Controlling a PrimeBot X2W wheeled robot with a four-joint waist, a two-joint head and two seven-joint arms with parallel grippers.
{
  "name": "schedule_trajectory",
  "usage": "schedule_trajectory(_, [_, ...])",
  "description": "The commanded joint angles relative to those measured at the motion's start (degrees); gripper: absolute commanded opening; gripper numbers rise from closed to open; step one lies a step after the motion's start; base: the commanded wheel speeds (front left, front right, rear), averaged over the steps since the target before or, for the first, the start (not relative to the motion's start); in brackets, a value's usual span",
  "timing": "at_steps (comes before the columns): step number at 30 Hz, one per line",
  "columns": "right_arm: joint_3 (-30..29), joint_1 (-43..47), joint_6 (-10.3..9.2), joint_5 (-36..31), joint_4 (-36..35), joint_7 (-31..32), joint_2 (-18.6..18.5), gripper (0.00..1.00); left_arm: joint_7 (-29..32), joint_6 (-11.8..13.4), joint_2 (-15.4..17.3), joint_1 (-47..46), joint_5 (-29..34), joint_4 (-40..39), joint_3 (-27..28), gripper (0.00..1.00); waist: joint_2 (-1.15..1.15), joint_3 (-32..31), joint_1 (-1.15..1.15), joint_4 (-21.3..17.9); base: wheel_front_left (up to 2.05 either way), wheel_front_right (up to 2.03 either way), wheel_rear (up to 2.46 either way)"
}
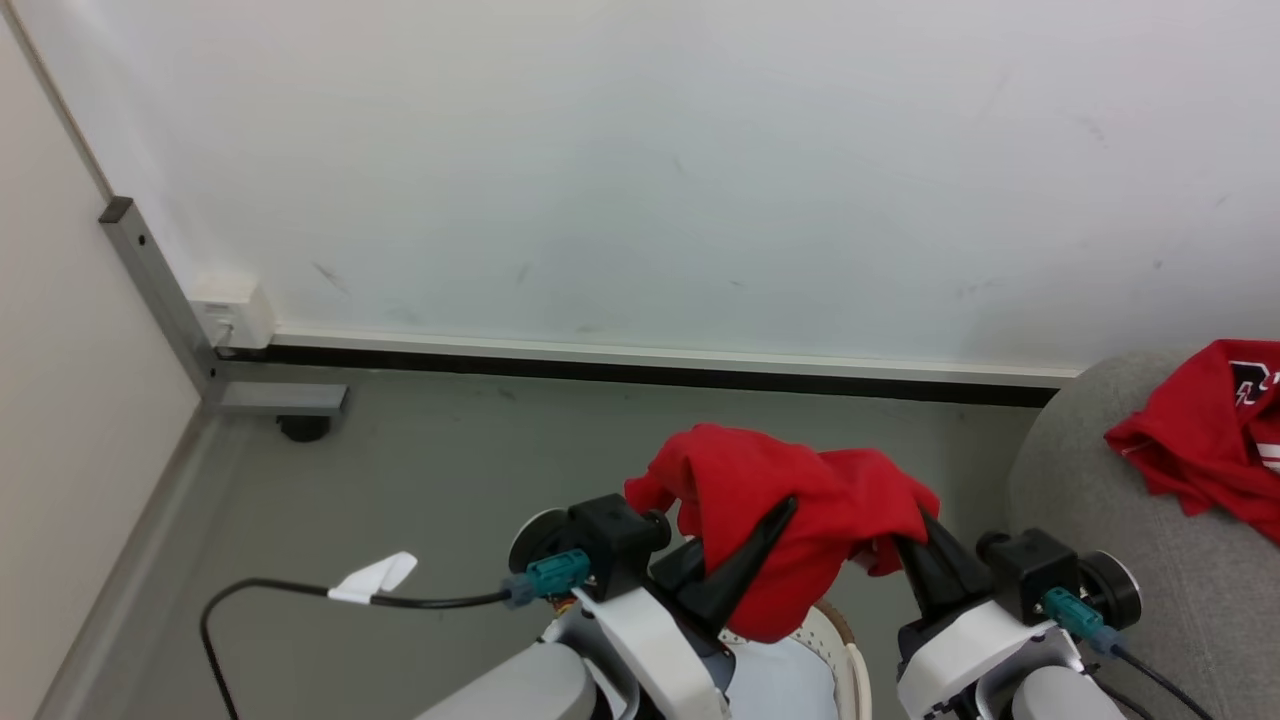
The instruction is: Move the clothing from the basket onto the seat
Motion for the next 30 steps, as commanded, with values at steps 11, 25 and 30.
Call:
schedule_trajectory(11, [-8.4, 0.8, -0.13, 7.2, -7.6, 0.0, -1.6, 0.0, -0.4, -0.1, 0.7, 1.5, 1.0, 0.2, -0.6, 1.0, -0.01, 1.2, 0.0, -6.5, 0.0, 0.0, 0.0])
schedule_trajectory(25, [-18.7, 3.4, -0.13, 8.8, -16.1, 0.0, -5.8, 0.0, -0.9, -0.1, 1.0, 1.7, 3.7, 0.6, 0.0, 1.0, -0.01, 3.3, 0.0, -19.8, 0.0, 0.0, 0.0])
schedule_trajectory(30, [-20.2, 5.6, -0.13, 8.2, -17.6, 0.0, -5.5, 0.0, -0.9, 0.0, 1.1, 2.3, 5.7, 0.0, 1.7, 1.0, -0.01, 4.2, 0.0, -24.4, 0.0, 0.0, 0.0])
